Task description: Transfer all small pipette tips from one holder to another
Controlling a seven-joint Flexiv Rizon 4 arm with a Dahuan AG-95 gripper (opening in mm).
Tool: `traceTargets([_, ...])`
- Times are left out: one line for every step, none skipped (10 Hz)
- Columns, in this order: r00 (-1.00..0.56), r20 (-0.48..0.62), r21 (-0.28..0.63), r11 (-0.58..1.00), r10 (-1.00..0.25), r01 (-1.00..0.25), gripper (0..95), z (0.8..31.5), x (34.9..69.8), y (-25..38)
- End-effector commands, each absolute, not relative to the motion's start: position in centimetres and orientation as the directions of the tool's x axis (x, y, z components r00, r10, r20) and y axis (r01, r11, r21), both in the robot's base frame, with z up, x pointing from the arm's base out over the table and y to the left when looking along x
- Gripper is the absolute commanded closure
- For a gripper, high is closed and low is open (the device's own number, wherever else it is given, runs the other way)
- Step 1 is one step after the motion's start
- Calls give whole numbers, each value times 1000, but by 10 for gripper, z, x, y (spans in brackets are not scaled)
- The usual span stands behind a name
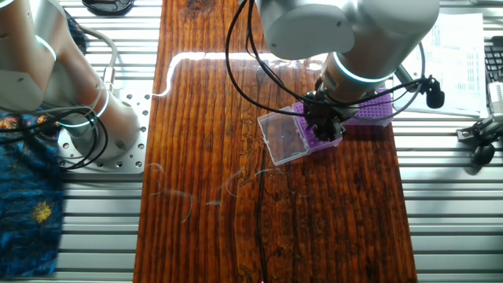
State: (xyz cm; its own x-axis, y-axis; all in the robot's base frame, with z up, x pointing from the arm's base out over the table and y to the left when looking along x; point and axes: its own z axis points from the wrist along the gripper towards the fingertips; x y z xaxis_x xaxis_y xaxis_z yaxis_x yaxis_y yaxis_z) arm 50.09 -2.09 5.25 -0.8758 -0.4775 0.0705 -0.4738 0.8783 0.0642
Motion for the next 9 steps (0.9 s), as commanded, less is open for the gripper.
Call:
traceTargets([-876, 71, 64, 879, -477, -473, 760, 52, 500, -21])
traceTargets([-876, 71, 64, 879, -477, -473, 950, 52, 500, -21])
traceTargets([-876, 71, 63, 879, -476, -472, 950, 52, 500, -21])
traceTargets([-877, 72, 63, 879, -476, -472, 950, 52, 500, -21])
traceTargets([-877, 71, 63, 880, -474, -471, 950, 51, 500, -21])
traceTargets([-878, 71, 63, 881, -473, -469, 950, 51, 500, -21])
traceTargets([-879, 73, 60, 882, -471, -468, 950, 54, 500, -21])
traceTargets([-879, 75, 57, 882, -471, -468, 950, 55, 500, -22])
traceTargets([-879, 75, 58, 882, -472, -468, 950, 56, 500, -22])
